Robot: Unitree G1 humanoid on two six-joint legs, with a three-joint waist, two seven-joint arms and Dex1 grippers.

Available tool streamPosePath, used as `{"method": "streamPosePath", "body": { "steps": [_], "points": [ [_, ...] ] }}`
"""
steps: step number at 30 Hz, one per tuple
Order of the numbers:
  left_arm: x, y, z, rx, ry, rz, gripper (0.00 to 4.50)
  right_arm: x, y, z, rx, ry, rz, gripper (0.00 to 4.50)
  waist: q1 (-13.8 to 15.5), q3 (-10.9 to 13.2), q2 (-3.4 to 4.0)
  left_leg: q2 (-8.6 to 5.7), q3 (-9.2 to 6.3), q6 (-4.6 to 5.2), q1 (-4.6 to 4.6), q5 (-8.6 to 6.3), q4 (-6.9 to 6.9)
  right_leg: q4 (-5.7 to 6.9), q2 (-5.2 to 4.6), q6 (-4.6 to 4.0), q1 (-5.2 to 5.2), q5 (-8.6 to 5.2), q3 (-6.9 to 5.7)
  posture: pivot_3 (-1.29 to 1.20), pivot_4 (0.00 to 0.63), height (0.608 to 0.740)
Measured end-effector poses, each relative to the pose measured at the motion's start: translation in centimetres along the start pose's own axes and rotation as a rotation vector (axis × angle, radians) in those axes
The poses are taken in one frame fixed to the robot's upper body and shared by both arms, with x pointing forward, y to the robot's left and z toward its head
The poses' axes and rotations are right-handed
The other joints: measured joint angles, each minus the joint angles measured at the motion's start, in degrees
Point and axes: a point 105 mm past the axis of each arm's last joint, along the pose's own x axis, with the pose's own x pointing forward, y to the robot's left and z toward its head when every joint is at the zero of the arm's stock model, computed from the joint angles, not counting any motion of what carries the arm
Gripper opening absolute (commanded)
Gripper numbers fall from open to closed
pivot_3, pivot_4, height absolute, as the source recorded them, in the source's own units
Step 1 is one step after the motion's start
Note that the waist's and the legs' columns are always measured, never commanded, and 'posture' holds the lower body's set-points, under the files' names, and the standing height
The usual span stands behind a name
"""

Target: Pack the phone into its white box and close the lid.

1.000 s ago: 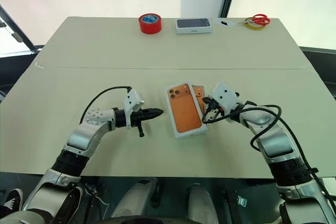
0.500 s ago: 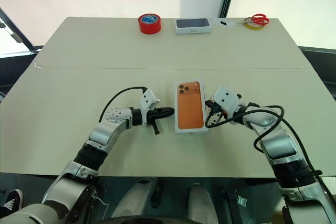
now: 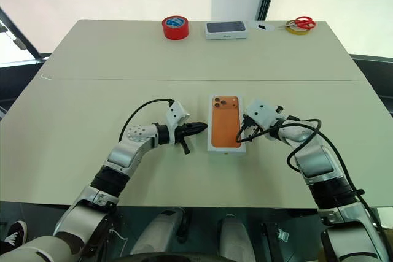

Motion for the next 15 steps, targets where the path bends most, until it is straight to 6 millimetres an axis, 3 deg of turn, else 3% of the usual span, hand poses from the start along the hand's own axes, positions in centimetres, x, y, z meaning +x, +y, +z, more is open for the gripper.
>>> {"method": "streamPosePath", "body": {
  "steps": [8,15],
  "points": [
    [-0.4,0.3,0.9,0.008,-0.043,0.023,0.00,-0.3,-1.3,-0.1,-0.003,-0.014,-0.048,0.03,-0.06,0.00,0.00,0.00,0.00,-0.02,0.00,0.01,0.00,0.01,0.00,0.00,0.00,0.00,0.00,0.00,0.150,0.740],
    [-0.1,-0.1,6.8,0.045,-0.225,-0.010,0.00,-2.6,-1.7,5.1,0.144,-0.309,0.035,0.03,0.02,0.00,-0.01,0.00,-0.06,0.02,0.04,-0.01,0.09,-0.04,0.01,0.01,0.30,0.00,-0.09,0.00,0.150,0.740]
  ]
}}
